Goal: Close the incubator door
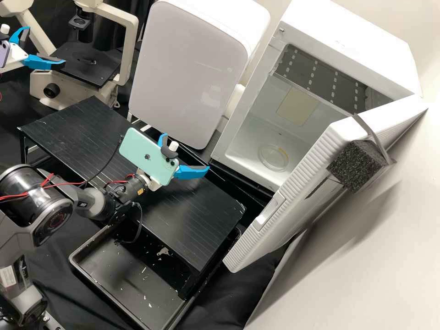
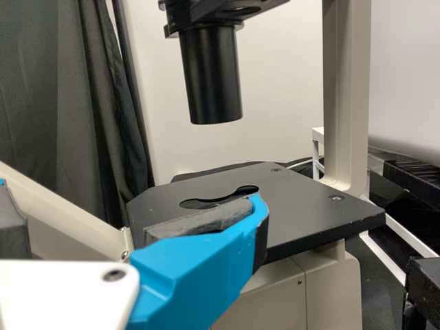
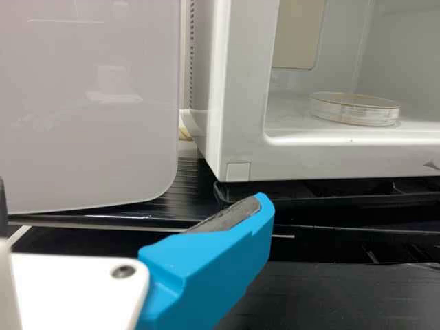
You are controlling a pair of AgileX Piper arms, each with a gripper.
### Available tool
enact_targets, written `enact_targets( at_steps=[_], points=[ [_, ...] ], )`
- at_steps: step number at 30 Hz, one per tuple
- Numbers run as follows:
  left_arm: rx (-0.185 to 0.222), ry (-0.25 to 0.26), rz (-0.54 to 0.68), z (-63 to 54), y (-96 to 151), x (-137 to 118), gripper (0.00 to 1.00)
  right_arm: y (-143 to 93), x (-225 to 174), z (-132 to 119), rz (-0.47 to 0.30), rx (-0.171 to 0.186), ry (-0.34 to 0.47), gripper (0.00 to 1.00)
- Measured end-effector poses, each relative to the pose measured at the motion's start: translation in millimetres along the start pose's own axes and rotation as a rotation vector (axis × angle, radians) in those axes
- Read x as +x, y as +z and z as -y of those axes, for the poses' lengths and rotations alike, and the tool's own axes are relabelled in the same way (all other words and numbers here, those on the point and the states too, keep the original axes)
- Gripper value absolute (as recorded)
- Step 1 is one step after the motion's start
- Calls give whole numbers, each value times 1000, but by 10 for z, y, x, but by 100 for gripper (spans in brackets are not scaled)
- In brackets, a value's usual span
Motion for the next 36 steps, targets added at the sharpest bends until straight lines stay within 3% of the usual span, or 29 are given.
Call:
enact_targets(
  at_steps=[15,24,27,30,36],
  points=[
    [0,0,0,0,0,0,100,56,-138,-61,8,-1,32,100],
    [0,0,0,0,0,0,100,227,-580,-377,34,27,228,100],
    [0,0,0,0,0,0,100,259,-747,-454,67,3,330,100],
    [0,0,0,0,0,0,100,278,-936,-548,136,-53,444,100],
    [0,0,0,0,0,0,100,291,-1180,-695,257,-97,595,100]
  ],
)
